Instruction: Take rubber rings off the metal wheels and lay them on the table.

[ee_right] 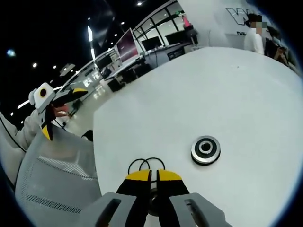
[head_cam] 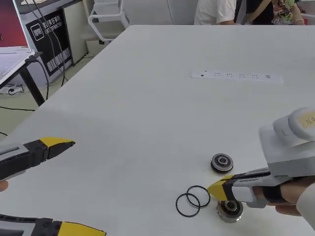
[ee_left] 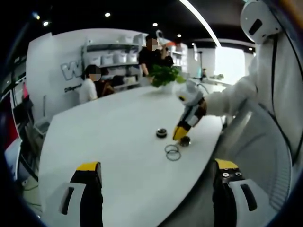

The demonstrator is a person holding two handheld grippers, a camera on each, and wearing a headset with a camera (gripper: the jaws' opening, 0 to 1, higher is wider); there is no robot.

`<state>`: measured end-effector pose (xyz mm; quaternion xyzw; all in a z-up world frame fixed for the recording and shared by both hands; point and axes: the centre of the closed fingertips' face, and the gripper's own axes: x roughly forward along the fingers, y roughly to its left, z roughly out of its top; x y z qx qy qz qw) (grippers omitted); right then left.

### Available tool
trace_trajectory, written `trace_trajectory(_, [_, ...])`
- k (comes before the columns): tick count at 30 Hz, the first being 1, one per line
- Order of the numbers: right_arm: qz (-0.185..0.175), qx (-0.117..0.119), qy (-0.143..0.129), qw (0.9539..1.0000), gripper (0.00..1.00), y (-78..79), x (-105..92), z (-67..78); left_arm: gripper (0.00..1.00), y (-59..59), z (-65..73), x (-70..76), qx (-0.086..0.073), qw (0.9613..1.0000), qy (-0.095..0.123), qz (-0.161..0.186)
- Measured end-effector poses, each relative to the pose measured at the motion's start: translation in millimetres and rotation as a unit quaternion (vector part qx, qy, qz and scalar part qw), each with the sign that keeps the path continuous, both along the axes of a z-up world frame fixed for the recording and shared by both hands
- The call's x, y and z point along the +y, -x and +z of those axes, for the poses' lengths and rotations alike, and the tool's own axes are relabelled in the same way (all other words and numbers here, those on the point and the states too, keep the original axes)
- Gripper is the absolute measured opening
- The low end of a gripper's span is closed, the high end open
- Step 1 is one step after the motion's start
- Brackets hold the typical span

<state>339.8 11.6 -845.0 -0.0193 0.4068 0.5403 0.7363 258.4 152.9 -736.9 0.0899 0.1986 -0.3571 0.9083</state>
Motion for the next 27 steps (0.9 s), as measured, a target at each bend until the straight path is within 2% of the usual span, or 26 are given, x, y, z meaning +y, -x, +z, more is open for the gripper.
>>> trace_trajectory(5, [-0.005,-0.007,-0.006,0.9999,0.02,-3.0,-5.2,6.6,0.99,0.0,2.1,0.7,-0.002,1.0,-0.001,0.0])
trace_trajectory(15, [-0.006,-0.053,-0.021,0.9984,0.09,-3.4,-16.9,34.0,0.99,-0.7,4.8,0.4,-0.004,1.0,-0.003,-0.006])
trace_trajectory(27, [-0.024,-0.095,-0.038,0.9945,0.18,-7.9,-34.6,61.9,0.98,-3.6,10.2,-4.2,-0.011,0.9997,-0.009,-0.019])
